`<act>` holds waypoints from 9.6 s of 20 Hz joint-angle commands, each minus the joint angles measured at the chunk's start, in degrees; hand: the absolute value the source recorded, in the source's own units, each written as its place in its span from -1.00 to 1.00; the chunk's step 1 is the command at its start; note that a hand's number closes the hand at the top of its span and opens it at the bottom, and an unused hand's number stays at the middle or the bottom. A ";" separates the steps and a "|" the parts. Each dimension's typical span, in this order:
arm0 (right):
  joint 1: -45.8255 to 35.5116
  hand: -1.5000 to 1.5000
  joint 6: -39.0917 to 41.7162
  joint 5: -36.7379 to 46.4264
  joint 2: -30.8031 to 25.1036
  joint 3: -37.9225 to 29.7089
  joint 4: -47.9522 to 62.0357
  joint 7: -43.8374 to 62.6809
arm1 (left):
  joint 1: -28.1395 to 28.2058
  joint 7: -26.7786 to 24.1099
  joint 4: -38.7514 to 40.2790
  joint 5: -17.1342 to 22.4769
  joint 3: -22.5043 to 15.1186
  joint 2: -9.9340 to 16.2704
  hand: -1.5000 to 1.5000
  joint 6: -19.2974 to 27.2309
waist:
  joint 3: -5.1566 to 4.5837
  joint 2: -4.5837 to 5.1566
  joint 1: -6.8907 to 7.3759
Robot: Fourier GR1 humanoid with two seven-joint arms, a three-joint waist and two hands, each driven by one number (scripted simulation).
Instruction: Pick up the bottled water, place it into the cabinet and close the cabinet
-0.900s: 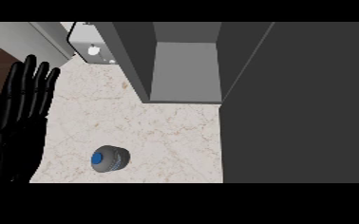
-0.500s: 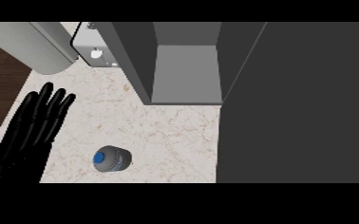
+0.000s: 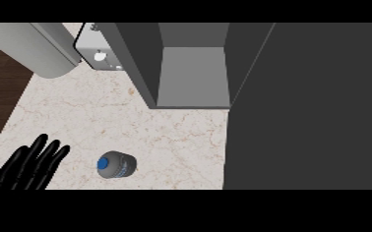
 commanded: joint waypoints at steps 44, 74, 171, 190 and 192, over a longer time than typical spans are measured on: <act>37.11 -1.00 13.34 1.98 -2.25 5.37 -10.31 -21.92 | -16.79 -42.69 67.91 -22.56 10.76 -6.20 -1.00 0.60 | -0.02 0.11 -1.29; 38.54 -1.00 13.63 5.34 -0.74 7.26 -7.87 -25.51 | -31.09 -57.36 96.44 -17.47 8.39 -10.29 1.00 -7.44 | -0.08 0.24 -1.23; 31.43 -1.00 19.43 -3.88 -1.21 -1.46 -8.24 -20.35 | -91.71 -45.11 121.03 11.74 -7.08 -10.39 -1.00 39.89 | -0.03 0.69 -2.48; 33.83 -1.00 18.34 -0.44 0.81 1.46 -6.64 -22.29 | -65.99 -39.99 84.39 20.46 -24.70 -10.45 -1.00 36.01 | 0.00 -0.29 -0.55; 35.49 -1.00 18.94 -0.56 0.36 1.54 -6.31 -22.69 | -59.75 -41.42 79.20 17.85 -26.98 -10.44 -1.00 34.74 | 0.01 -0.48 0.06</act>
